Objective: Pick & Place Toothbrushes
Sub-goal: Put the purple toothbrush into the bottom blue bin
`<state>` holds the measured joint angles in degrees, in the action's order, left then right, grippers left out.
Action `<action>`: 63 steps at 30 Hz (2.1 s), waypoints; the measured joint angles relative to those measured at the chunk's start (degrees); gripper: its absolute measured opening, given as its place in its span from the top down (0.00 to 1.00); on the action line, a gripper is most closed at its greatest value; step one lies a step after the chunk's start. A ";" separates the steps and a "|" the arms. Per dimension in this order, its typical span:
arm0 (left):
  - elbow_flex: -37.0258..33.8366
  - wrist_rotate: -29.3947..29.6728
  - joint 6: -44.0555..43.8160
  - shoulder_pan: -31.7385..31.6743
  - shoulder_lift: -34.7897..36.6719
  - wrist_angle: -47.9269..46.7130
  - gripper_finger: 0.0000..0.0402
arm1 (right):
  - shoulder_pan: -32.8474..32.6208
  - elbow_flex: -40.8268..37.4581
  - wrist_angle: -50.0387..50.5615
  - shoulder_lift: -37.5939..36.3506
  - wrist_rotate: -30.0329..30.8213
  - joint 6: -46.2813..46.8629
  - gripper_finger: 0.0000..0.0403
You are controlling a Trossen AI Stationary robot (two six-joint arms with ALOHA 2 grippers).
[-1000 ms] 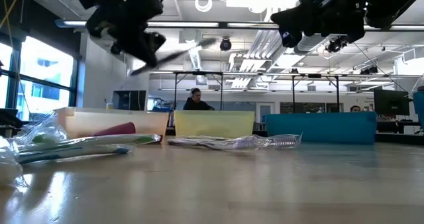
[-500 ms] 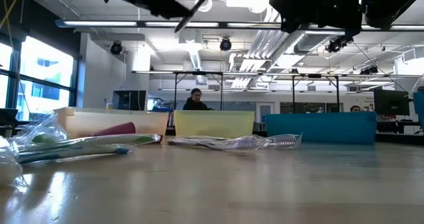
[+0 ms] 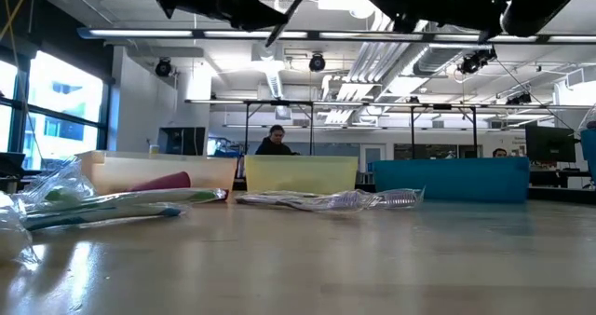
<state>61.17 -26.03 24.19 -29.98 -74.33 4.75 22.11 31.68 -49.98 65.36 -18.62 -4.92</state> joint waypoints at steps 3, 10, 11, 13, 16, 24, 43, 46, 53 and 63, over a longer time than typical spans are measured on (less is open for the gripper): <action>0.00 -0.14 -0.09 0.00 -0.65 1.49 0.97 | -1.93 1.76 -0.02 2.32 3.03 -1.33 0.89; 0.00 -0.50 -0.07 0.00 -0.62 1.55 0.97 | -3.48 6.47 -0.06 6.79 11.08 -0.43 0.62; 0.00 -0.51 -0.02 0.00 -0.62 1.61 0.97 | -3.48 7.20 -0.01 7.54 10.97 0.28 0.59; 0.00 -0.50 0.80 0.01 -0.62 1.39 0.97 | -3.48 8.91 -0.06 9.43 10.08 2.54 0.54; 0.00 -0.52 1.02 0.09 -0.62 1.16 0.97 | -3.48 11.19 0.02 12.48 9.21 4.94 0.49; 0.00 -0.60 1.48 0.09 -0.62 1.12 0.97 | -3.48 17.09 -0.03 18.11 9.51 5.02 0.48; 0.00 -0.63 1.48 0.11 -0.62 1.14 0.96 | -3.74 19.27 -2.17 18.60 6.69 3.69 0.80; -0.02 -0.67 1.47 0.11 -0.61 1.12 0.96 | -3.72 19.26 -2.17 18.60 6.84 3.40 0.93; -0.04 -0.46 1.35 0.00 -0.60 1.11 0.96 | -3.72 19.26 -2.07 18.60 8.31 3.18 0.98; -0.07 -0.47 1.44 0.00 -0.60 0.98 0.96 | -3.72 19.26 -1.31 18.53 8.27 3.53 0.98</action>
<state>61.10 -26.50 25.63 -29.98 -74.94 5.74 18.39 50.94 -51.29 83.90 -10.35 -1.39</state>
